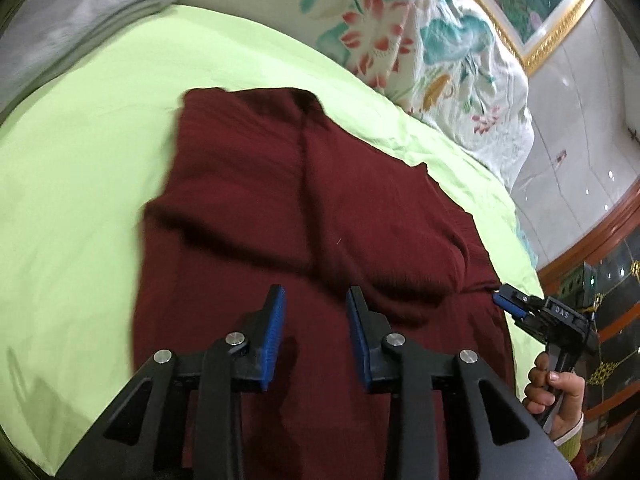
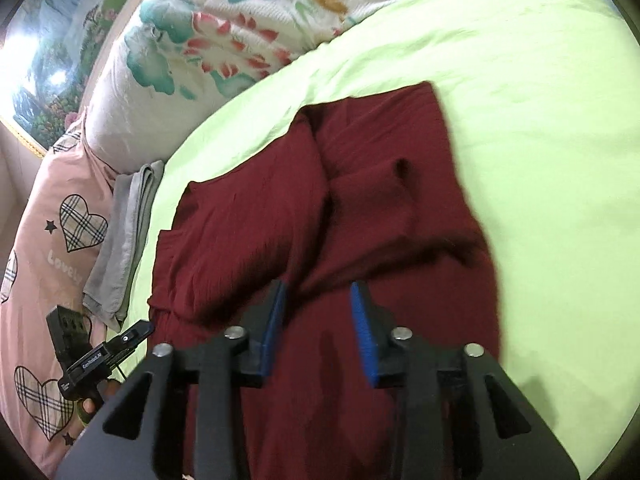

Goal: Fold large clothes
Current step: 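Smooth the folded sweater into a long strip with both grippers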

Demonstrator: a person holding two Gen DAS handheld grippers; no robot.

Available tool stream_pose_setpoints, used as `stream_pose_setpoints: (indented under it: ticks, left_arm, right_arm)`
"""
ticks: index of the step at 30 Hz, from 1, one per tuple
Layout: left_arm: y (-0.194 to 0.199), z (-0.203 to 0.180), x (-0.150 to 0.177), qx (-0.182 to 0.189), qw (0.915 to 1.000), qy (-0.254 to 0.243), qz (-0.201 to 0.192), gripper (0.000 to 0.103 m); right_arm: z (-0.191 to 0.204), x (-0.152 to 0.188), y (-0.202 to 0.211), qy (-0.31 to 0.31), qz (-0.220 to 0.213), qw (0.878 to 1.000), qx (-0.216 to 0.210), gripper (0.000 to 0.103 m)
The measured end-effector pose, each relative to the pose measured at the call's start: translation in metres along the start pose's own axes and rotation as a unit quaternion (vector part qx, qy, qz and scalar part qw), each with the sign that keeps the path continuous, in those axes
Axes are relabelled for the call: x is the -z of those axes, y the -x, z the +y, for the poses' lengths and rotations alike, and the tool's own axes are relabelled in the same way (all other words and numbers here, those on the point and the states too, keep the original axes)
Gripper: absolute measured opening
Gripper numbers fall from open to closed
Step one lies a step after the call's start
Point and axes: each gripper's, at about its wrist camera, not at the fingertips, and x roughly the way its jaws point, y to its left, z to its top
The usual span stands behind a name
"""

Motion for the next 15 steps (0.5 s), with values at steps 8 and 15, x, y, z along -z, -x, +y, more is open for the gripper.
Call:
stream_pose_setpoints:
  ticks: [8,15]
  left_arm:
    - [0.067,0.05,0.055,-0.028,0.9987,0.041,-0.014,0.054]
    - [0.077,0.079,0.093,-0.005,0.9976,0.065,0.026,0.059]
  right_arm:
    - [-0.043,0.041,0.056,-0.031,-0.02,0.999,0.022,0.036]
    - [-0.069,0.073,0.07,-0.049,0.006,0.999,0.018,0.037]
